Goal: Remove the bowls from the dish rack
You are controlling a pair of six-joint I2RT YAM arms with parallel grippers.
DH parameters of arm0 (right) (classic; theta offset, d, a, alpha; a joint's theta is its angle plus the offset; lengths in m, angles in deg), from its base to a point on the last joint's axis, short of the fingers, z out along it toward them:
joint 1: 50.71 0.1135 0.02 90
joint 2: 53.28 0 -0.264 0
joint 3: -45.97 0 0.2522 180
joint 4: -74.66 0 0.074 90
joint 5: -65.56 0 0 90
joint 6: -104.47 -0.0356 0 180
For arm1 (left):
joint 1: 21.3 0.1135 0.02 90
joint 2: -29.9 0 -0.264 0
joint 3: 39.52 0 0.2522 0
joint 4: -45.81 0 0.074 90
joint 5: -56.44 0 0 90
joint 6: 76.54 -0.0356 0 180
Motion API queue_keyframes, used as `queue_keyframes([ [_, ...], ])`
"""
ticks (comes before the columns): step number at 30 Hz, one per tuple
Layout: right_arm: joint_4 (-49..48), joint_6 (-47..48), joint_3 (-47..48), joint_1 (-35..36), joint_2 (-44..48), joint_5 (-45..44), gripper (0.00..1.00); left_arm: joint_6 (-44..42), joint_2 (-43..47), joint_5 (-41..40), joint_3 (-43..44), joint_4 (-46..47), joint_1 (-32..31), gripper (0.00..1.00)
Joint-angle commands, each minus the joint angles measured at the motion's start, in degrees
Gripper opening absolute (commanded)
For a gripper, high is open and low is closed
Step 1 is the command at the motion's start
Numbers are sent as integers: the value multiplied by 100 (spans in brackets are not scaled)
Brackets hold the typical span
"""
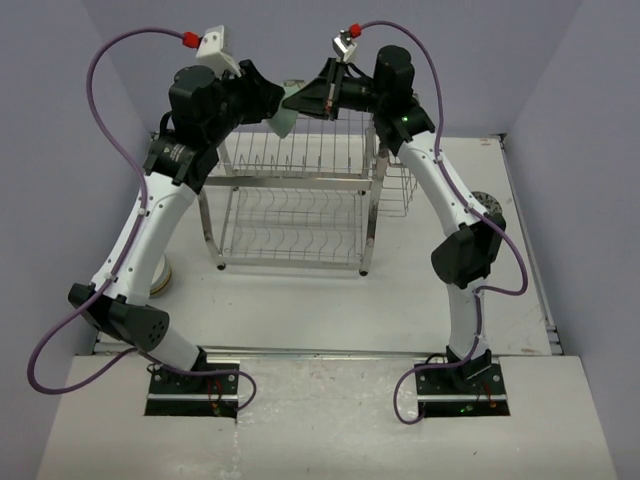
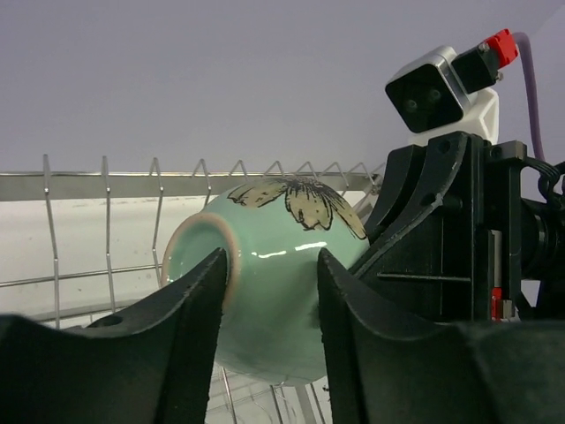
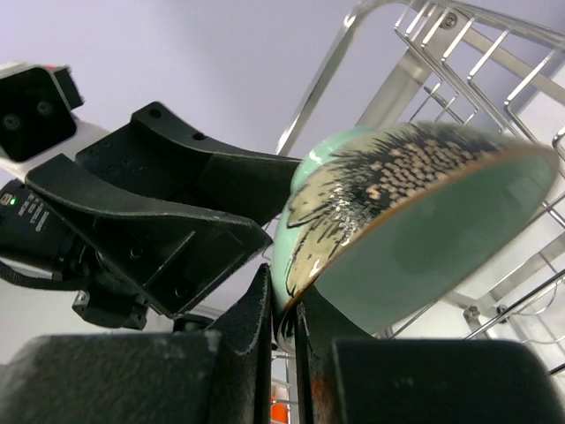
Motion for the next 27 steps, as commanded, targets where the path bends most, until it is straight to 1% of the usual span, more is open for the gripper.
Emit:
queue_keyframes([
  [1,-644,12,261,-11,191,29,0,176,-327,818,201,-751,-127,48],
  [4,-522,74,217,-12,297,72,0,150,-353,765,378,-725,-109,54],
  [14,-582,-40,305,-29,482,310,0,194,-248,818,589,-469,-13,61],
  [23,-1566,-848,665,-38,385,556,0,308,-230,765,510,-206,49,67],
  [27,-1628,-893,648,-55,481,582,0,378,-187,853,431,101,110,69],
])
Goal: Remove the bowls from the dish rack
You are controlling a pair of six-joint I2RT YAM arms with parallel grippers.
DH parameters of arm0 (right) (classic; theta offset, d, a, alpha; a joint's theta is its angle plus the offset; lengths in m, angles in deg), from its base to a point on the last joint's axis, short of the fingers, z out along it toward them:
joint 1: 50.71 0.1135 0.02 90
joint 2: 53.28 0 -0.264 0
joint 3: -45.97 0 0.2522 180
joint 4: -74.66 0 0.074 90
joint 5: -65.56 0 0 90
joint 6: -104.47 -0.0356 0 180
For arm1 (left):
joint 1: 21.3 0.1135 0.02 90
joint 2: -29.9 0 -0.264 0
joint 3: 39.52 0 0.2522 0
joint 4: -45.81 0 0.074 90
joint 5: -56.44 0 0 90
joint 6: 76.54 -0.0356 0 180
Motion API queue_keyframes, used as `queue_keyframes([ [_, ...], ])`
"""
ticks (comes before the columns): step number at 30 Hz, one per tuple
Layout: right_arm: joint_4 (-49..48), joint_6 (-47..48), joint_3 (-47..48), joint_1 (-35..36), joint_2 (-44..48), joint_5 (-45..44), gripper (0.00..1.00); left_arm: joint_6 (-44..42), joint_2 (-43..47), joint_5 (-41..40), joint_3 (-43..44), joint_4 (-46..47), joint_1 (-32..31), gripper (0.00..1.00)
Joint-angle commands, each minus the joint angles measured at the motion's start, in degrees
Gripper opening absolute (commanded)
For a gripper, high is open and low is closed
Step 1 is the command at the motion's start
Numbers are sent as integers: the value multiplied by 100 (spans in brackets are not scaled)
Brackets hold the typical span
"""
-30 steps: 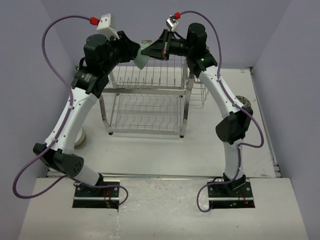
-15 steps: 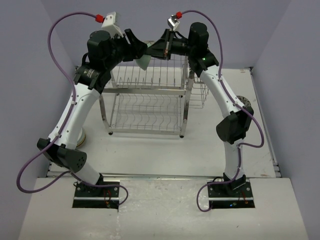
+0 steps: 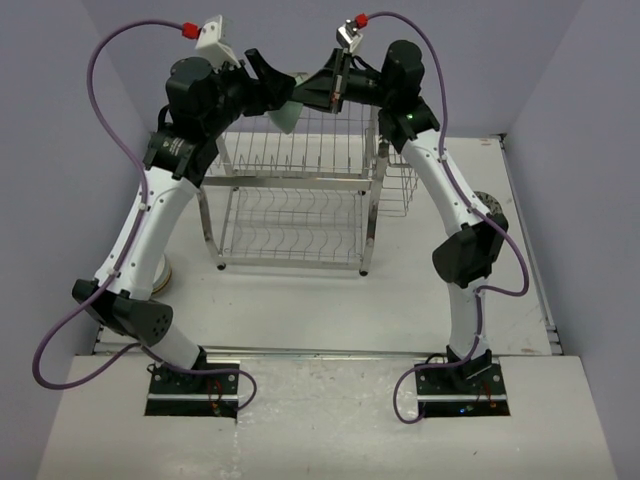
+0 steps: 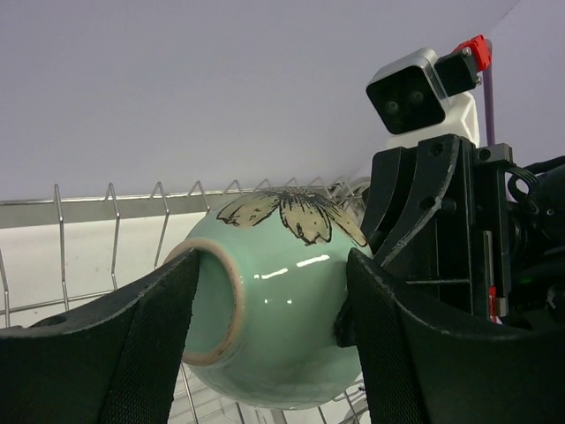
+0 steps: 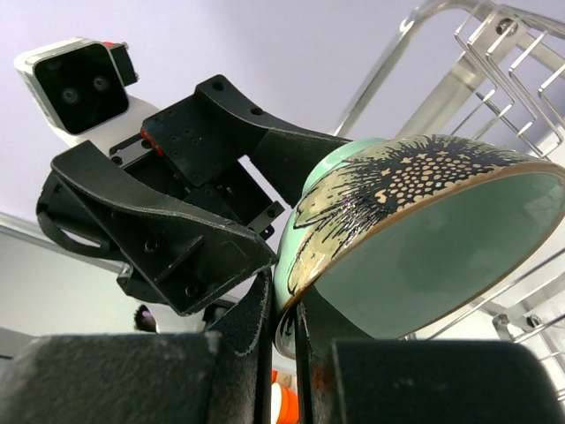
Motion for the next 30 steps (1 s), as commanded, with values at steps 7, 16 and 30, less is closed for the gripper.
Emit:
queue_keyframes([
  [7,-635,114,148,-1,778,209,0,139,264,458,183,495,135,69],
  [16,-275,369,60,-10,1077,270,0,-90,818,510,-2,961,179,74],
  [30,1906,2197,-406,-159,2254,-257,0,-652,1670,-341,-537,276,188,85],
])
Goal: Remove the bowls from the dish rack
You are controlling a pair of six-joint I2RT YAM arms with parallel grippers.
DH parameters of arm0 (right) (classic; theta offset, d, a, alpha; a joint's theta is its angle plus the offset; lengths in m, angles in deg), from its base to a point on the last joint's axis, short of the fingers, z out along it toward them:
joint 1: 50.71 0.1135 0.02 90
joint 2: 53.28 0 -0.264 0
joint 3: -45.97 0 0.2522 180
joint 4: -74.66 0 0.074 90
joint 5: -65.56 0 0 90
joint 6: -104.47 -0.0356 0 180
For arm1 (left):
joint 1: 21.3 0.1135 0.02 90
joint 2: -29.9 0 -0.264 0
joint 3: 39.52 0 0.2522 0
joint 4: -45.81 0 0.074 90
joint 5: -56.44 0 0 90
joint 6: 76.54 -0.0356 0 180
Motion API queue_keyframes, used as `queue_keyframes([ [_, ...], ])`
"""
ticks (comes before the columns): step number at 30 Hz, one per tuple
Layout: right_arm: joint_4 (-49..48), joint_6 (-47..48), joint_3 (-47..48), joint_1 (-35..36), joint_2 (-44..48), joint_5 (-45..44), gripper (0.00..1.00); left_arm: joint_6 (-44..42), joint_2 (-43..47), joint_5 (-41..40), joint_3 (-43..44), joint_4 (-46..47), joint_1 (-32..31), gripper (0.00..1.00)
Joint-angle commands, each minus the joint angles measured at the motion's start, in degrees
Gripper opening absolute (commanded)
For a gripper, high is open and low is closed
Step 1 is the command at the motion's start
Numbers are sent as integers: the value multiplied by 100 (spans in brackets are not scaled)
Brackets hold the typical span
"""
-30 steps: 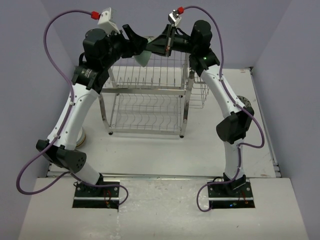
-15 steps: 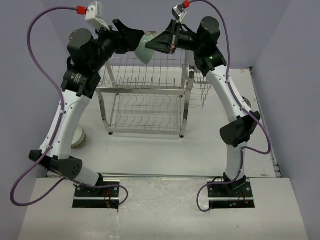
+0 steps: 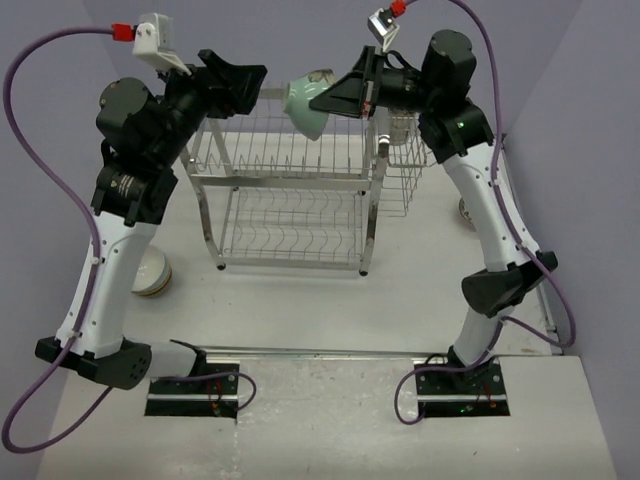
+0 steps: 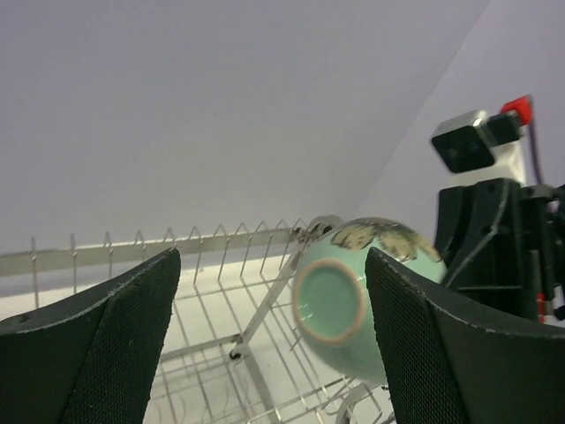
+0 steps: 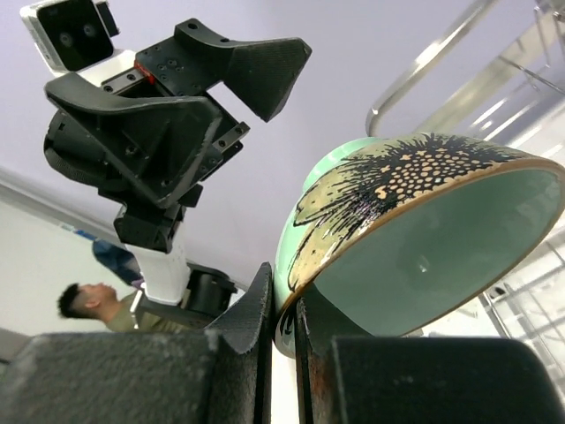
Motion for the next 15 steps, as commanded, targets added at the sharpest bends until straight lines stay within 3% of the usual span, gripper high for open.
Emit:
queue_keyframes([
  [1,418,770,-174,-124,816,-246,0,-351,458,-427,-406,-198,50,85],
  [15,2744,2387,-782,-1003,2487,-1325,0,-878,1407,-1604,-1365,-769,33,85],
])
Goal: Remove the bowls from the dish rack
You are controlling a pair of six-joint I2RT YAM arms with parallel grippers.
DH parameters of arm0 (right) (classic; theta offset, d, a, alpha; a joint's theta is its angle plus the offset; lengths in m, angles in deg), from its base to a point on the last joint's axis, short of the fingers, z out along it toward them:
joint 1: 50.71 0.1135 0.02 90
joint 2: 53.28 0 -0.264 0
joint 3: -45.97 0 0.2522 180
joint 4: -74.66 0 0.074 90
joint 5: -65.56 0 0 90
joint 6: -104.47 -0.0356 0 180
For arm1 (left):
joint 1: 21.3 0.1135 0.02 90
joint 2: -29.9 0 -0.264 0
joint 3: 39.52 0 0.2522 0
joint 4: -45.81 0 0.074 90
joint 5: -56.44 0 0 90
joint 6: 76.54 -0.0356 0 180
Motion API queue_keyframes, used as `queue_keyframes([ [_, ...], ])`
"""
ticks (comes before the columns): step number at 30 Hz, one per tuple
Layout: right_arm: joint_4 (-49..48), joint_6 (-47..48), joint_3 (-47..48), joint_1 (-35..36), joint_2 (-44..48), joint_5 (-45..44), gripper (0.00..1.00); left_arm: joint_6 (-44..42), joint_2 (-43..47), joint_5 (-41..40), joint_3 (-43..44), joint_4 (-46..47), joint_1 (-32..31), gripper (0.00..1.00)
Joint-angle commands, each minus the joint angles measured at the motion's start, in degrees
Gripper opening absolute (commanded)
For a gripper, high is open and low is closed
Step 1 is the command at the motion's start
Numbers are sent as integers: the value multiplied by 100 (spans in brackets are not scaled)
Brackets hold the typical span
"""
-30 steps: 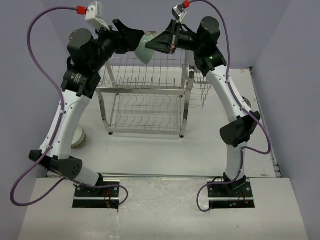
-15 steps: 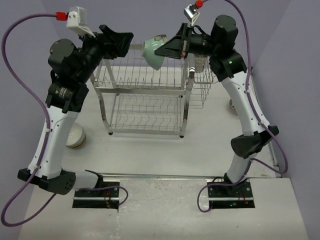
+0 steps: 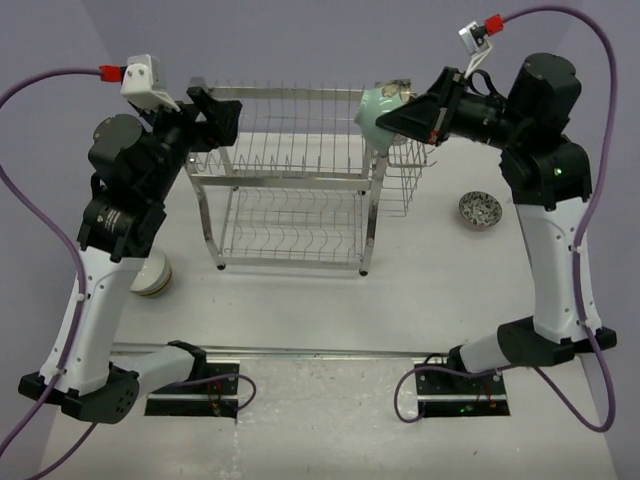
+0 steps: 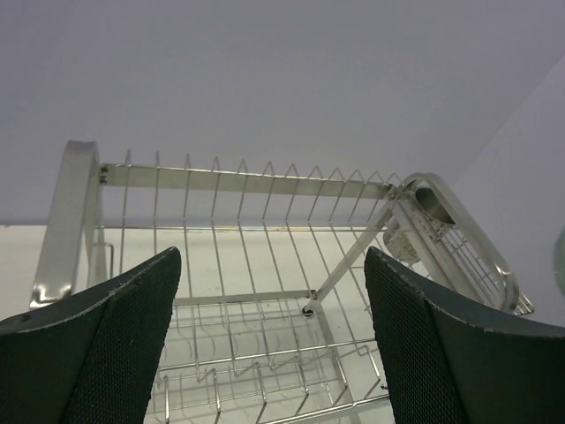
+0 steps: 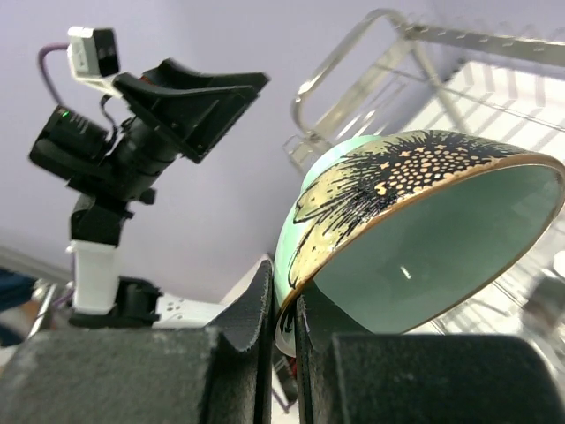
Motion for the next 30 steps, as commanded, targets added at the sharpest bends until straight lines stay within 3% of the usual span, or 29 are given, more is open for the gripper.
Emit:
queue_keyframes([
  [1,659,737,18,-218,550,-740,0,-282,347,-606,-133,-182,30,85],
  [6,1880,1380,-349,-237,841,-3302,0,-405,795,-1107,-326,-358,30,85],
  [13,2058,1442,-1598,-386,1571,-5380,0,-853,1296,-1897,-221,-858,-49,85],
  [22,2111,1371,-2724,-1000,1686,-6016,0,-854,1806,-3944,-370,-2018,-128,85],
  [30,2085,1389,-2944,-1764,860,-5903,0,-572,1842,-4921,-809,-2775,-189,85],
])
